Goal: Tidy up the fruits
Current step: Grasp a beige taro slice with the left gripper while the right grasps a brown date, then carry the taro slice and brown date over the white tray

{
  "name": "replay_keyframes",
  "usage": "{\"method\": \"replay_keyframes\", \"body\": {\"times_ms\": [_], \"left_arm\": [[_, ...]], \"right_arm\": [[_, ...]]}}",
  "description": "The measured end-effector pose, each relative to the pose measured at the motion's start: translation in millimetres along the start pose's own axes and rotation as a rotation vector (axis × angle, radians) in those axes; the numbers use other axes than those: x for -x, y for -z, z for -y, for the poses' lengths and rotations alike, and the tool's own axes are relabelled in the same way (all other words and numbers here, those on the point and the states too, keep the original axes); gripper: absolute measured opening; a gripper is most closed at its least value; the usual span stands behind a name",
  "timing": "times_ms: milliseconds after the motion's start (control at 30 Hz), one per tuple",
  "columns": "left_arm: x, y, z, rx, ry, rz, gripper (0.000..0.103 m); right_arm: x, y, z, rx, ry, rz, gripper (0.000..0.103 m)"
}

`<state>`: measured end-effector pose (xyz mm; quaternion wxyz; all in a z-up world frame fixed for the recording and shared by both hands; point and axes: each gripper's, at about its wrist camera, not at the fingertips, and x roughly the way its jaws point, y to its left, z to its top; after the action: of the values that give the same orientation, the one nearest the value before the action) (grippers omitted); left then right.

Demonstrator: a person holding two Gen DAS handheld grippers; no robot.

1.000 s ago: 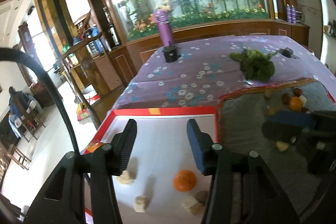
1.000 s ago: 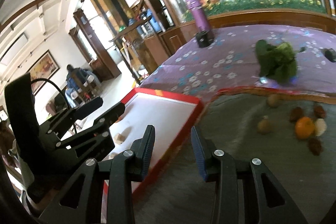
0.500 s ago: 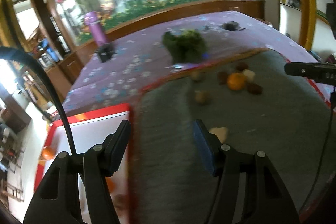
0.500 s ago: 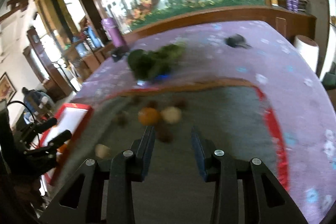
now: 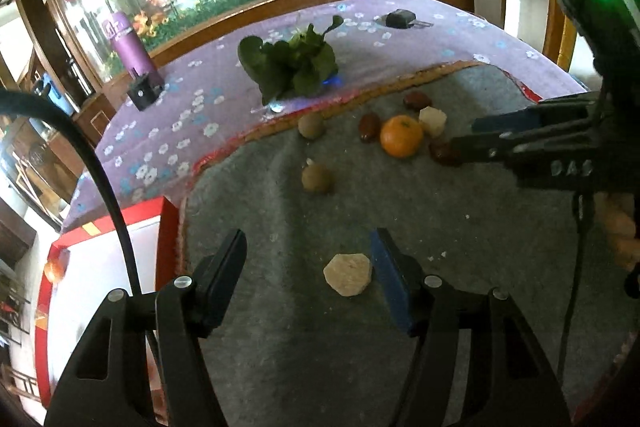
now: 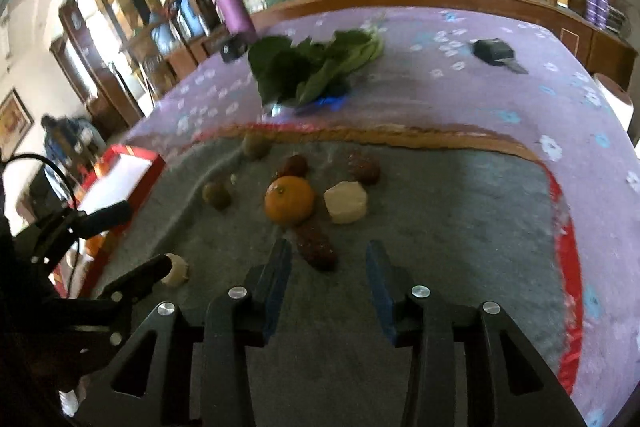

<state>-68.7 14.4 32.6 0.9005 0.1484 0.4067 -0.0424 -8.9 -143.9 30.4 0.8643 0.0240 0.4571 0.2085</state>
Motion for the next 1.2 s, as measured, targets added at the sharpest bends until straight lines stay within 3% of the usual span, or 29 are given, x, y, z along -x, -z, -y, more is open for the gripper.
{"method": "replay_keyframes", "body": {"times_ms": [233, 300, 333, 400, 467, 533, 633, 900, 1200], "left_arm": [[-13, 3, -1, 0.036, 0.077, -0.041, 0.063], [-16, 5, 2, 0.041, 0.12, -0.056, 0.062], [-17, 6, 3, 0.047, 0.139, -0.063, 0.061], [-19, 7, 6, 0.045, 0.145, -0.068, 0.053], [-21, 7, 5, 0.059, 0.188, -0.077, 0.037], [-20, 8, 6, 0.068, 0.201, -0.077, 0.032], [-18, 8, 6, 0.068, 0.192, -0.07, 0.024], [3, 5, 0, 0.083, 0.12, 0.001, 0.024], [48, 8, -49, 0.171, -0.046, 0.112, 0.024]], "right_arm": [[-22, -2, -11, 0.045, 0.038, -0.031, 0.04], [-22, -1, -13, 0.063, 0.052, -0.026, 0.035], [-22, 0, -14, 0.073, 0.073, -0.019, 0.028], [-22, 1, -15, 0.092, 0.11, -0.01, 0.021], [-21, 1, -13, 0.091, 0.111, -0.004, 0.021], [-21, 2, -12, 0.088, 0.106, 0.0, 0.02], [-19, 3, -9, 0.07, 0.093, 0.004, 0.02], [-7, 3, -2, -0.004, 0.007, 0.034, 0.02], [12, -4, -64, 0.068, -0.092, 0.084, 0.02]]}}
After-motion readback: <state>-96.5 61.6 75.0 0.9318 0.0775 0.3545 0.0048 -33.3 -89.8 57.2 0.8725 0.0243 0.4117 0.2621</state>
